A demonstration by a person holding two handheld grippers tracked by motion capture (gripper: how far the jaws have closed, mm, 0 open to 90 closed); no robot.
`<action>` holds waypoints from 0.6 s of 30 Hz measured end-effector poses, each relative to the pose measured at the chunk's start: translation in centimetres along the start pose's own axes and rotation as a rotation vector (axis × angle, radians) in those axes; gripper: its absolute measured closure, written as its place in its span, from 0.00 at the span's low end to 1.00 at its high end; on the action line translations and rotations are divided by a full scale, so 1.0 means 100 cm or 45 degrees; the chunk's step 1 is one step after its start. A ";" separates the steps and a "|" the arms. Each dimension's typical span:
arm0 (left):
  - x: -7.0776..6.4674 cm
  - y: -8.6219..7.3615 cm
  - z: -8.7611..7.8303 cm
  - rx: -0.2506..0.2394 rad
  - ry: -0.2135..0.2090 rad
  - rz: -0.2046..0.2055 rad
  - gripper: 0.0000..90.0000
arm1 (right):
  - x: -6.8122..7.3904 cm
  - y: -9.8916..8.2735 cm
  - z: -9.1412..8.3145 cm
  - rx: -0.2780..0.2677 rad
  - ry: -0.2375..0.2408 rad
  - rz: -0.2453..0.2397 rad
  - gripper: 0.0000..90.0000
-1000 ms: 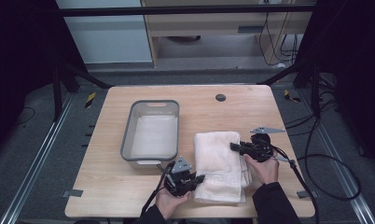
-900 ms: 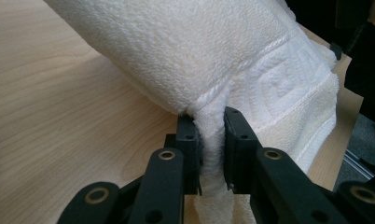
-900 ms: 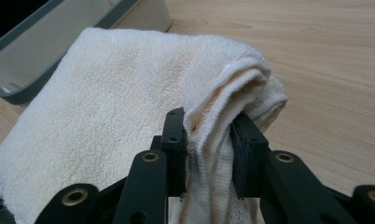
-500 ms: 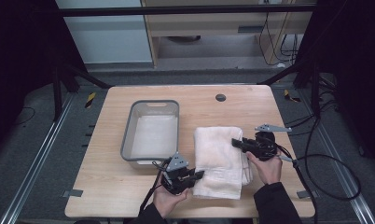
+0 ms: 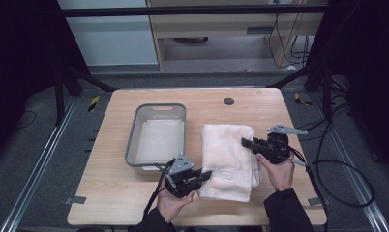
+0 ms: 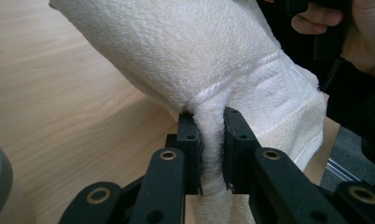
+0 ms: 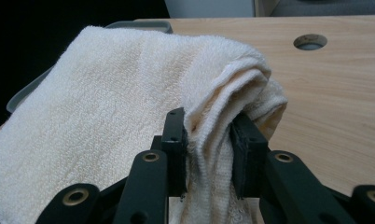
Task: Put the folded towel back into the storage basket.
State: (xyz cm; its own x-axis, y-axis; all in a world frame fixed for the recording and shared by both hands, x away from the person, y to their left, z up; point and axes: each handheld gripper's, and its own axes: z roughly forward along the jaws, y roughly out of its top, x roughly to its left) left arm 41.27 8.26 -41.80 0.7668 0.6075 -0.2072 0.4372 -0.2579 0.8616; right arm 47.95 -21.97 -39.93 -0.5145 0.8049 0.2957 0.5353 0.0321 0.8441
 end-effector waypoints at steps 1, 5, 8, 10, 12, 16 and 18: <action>0.000 0.001 -0.001 0.002 0.003 0.007 0.87 | 0.001 0.002 -0.001 -0.010 0.000 -0.002 0.78; -0.002 0.009 -0.005 -0.025 0.012 0.029 0.87 | 0.003 0.007 -0.004 -0.041 -0.001 -0.004 0.78; -0.003 0.013 -0.008 -0.044 0.013 0.035 0.87 | 0.003 0.009 -0.005 -0.063 0.002 -0.001 0.78; -0.003 0.016 -0.009 -0.055 0.015 0.042 0.87 | 0.004 0.011 -0.005 -0.077 -0.001 -0.008 0.78; -0.003 0.019 -0.011 -0.065 0.019 0.046 0.87 | 0.005 0.013 -0.006 -0.093 -0.003 -0.009 0.78; -0.002 0.023 -0.014 -0.088 0.022 0.045 0.87 | 0.006 0.016 -0.006 -0.123 -0.006 -0.006 0.78; -0.002 0.025 -0.015 -0.094 0.026 0.047 0.88 | 0.007 0.018 -0.006 -0.140 -0.007 -0.006 0.78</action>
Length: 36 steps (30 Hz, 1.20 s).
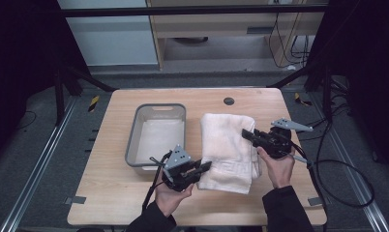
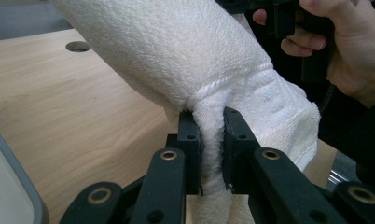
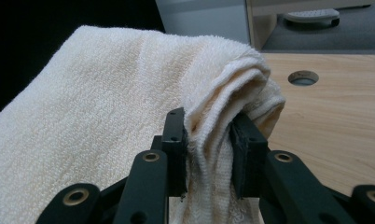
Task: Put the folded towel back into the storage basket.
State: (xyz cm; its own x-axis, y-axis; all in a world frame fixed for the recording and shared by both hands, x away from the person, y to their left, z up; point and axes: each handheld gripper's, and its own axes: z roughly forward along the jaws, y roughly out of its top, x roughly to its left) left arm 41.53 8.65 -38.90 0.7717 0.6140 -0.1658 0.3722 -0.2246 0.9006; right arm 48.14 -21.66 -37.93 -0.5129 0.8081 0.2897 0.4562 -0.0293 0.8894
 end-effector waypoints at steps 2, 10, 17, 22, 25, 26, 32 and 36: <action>0.001 0.002 -0.002 -0.005 0.006 0.003 0.88 | 0.001 0.002 0.001 -0.011 -0.002 0.001 0.78; 0.004 0.011 -0.008 -0.021 0.029 0.019 0.88 | 0.006 0.011 0.003 -0.041 0.000 -0.011 0.79; 0.009 0.023 -0.015 -0.040 0.045 0.040 0.88 | 0.012 0.021 0.004 -0.077 0.001 -0.017 0.79; 0.014 0.031 -0.019 -0.050 0.053 0.042 0.88 | 0.016 0.030 0.006 -0.099 0.003 -0.027 0.79; 0.016 0.033 -0.021 -0.050 0.065 0.049 0.88 | 0.018 0.034 0.008 -0.109 0.007 -0.030 0.79; 0.017 0.034 -0.022 -0.051 0.069 0.052 0.88 | 0.018 0.035 0.009 -0.111 0.009 -0.029 0.79; 0.022 0.038 -0.026 -0.063 0.089 0.052 0.88 | 0.023 0.042 0.015 -0.116 0.009 -0.041 0.79; 0.026 0.041 -0.029 -0.064 0.104 0.065 0.88 | 0.025 0.046 0.018 -0.128 0.012 -0.046 0.79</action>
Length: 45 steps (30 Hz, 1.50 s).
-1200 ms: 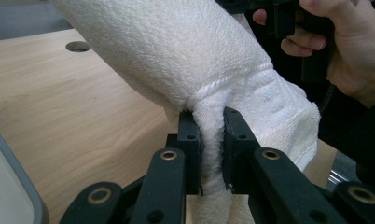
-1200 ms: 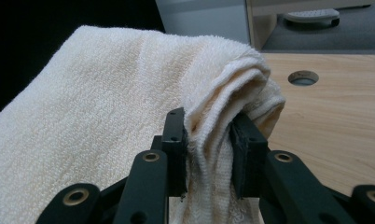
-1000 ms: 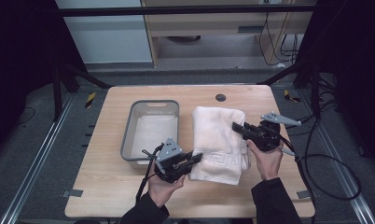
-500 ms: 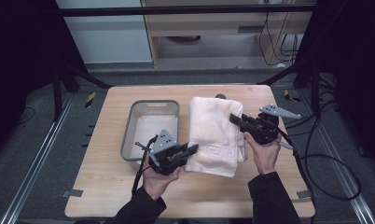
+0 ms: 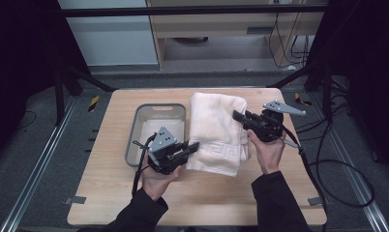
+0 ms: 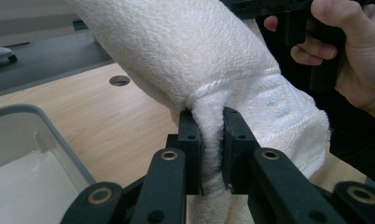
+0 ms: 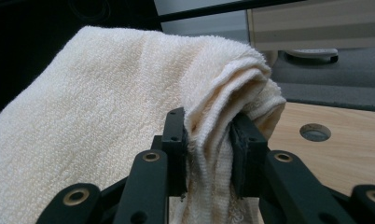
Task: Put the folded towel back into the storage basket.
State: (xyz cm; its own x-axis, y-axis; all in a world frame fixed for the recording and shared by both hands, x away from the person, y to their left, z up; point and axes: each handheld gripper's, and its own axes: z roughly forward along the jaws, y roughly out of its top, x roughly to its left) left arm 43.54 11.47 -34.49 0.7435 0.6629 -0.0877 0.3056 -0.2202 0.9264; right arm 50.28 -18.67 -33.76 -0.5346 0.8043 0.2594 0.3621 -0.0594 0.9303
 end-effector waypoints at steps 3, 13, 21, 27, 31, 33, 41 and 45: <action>0.002 0.002 -0.003 -0.008 0.012 0.006 0.88 | 0.002 0.003 0.002 -0.005 0.003 -0.005 0.79; 0.013 0.009 -0.015 -0.046 0.036 -0.005 0.88 | 0.015 0.018 0.011 -0.023 0.013 -0.032 0.79; 0.020 0.013 -0.024 -0.065 0.057 -0.018 0.88 | 0.025 0.029 0.021 -0.030 0.024 -0.054 0.79; 0.024 0.013 -0.030 -0.072 0.071 -0.025 0.88 | 0.031 0.033 0.027 -0.028 0.036 -0.064 0.79; 0.027 0.014 -0.034 -0.080 0.078 -0.029 0.88 | 0.034 0.035 0.031 -0.029 0.042 -0.068 0.79; 0.029 0.015 -0.036 -0.086 0.082 -0.029 0.88 | 0.036 0.037 0.033 -0.028 0.046 -0.069 0.78; 0.037 0.017 -0.047 -0.106 0.099 -0.046 0.88 | 0.047 0.046 0.043 -0.025 0.060 -0.090 0.79; 0.041 0.017 -0.054 -0.113 0.108 -0.052 0.88 | 0.053 0.049 0.049 -0.020 0.072 -0.097 0.79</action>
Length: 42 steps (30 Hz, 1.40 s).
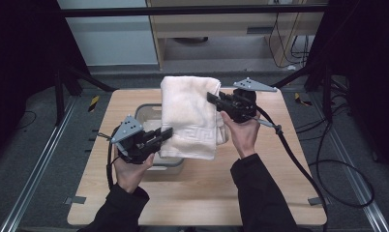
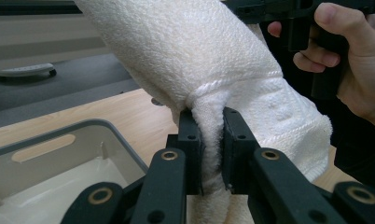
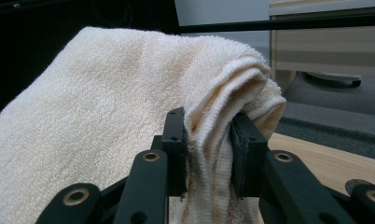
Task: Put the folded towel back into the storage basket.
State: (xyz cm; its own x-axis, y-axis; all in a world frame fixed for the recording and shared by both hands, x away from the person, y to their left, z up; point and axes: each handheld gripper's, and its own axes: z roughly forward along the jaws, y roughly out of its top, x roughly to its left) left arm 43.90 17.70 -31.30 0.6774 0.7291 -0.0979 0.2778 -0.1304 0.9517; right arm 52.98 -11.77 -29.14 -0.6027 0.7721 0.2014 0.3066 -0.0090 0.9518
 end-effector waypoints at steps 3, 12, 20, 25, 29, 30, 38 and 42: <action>0.004 0.000 -0.005 -0.005 0.010 -0.005 0.88 | 0.004 0.002 0.005 0.003 0.009 -0.002 0.79; 0.014 0.002 -0.019 -0.016 0.046 -0.010 0.88 | 0.016 0.007 0.022 0.011 0.043 -0.009 0.79; 0.026 0.000 -0.033 -0.029 0.078 -0.030 0.88 | 0.030 0.010 0.040 0.019 0.068 -0.022 0.79; 0.034 -0.005 -0.038 -0.020 0.095 -0.045 0.88 | 0.036 0.009 0.053 0.038 0.080 -0.028 0.78; 0.039 -0.009 -0.040 -0.011 0.107 -0.057 0.88 | 0.039 0.005 0.063 0.060 0.088 -0.027 0.78; 0.041 -0.010 -0.041 -0.004 0.113 -0.061 0.88 | 0.040 0.004 0.066 0.063 0.088 -0.027 0.78; 0.051 -0.018 -0.043 0.018 0.142 -0.077 0.88 | 0.043 -0.006 0.085 0.092 0.104 -0.016 0.78; 0.058 -0.023 -0.042 0.026 0.146 -0.095 0.88 | 0.044 -0.009 0.093 0.111 0.106 -0.017 0.78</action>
State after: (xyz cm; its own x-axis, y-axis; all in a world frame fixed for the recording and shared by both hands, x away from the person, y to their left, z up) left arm 44.31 25.00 -32.81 0.5724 0.8091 -0.1330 0.3389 -0.0858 0.9369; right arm 56.90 -2.47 -31.30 -0.6650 0.7164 0.2110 0.3590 0.0589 0.9315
